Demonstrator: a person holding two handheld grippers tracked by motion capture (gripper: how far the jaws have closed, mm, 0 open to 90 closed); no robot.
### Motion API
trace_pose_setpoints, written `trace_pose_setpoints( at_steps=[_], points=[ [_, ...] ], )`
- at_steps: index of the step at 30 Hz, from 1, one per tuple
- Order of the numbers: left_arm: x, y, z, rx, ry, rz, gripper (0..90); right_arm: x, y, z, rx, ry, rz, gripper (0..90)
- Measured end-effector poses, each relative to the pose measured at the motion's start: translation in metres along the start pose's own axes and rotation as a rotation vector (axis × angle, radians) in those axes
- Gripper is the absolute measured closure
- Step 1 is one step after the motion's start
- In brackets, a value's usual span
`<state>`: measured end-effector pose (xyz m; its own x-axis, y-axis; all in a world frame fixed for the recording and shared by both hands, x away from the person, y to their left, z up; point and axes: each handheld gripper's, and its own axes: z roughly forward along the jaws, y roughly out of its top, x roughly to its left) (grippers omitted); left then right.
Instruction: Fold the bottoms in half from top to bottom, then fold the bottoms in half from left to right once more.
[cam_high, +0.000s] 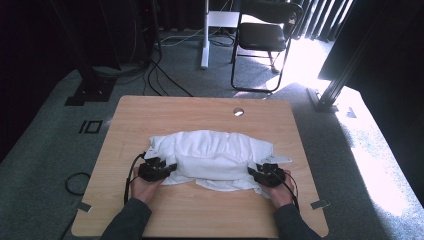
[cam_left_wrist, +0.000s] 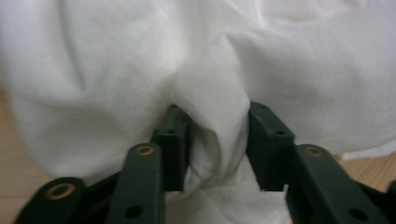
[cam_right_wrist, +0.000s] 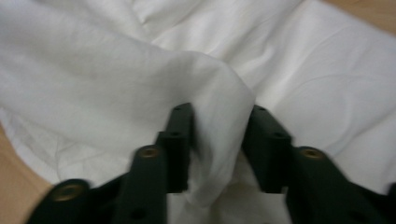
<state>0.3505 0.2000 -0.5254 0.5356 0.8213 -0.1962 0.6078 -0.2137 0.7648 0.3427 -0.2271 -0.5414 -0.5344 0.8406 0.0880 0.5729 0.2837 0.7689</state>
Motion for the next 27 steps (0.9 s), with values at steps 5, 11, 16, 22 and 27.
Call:
trace_pose_setpoints(
  at_steps=[5,11,16,22,27],
  points=[
    [-0.006,0.025,-0.041,-0.129,-0.018,0.02,50.5,0.002,0.029,-0.033,-0.14,-0.002,0.017,39.2],
    [-0.01,0.051,-0.038,-0.154,-0.023,0.031,50.8,0.004,0.069,-0.037,-0.213,-0.038,0.037,37.8],
    [-0.007,0.036,-0.007,-0.047,-0.022,0.018,52.3,0.007,0.068,-0.004,-0.135,-0.042,0.056,37.8],
    [0.001,0.0,0.001,0.014,-0.019,-0.018,51.0,0.02,0.045,0.011,-0.034,-0.07,0.002,36.1],
    [0.01,-0.026,0.0,0.019,-0.034,-0.035,47.4,0.022,0.032,0.014,-0.008,-0.072,0.001,35.3]
  ],
)
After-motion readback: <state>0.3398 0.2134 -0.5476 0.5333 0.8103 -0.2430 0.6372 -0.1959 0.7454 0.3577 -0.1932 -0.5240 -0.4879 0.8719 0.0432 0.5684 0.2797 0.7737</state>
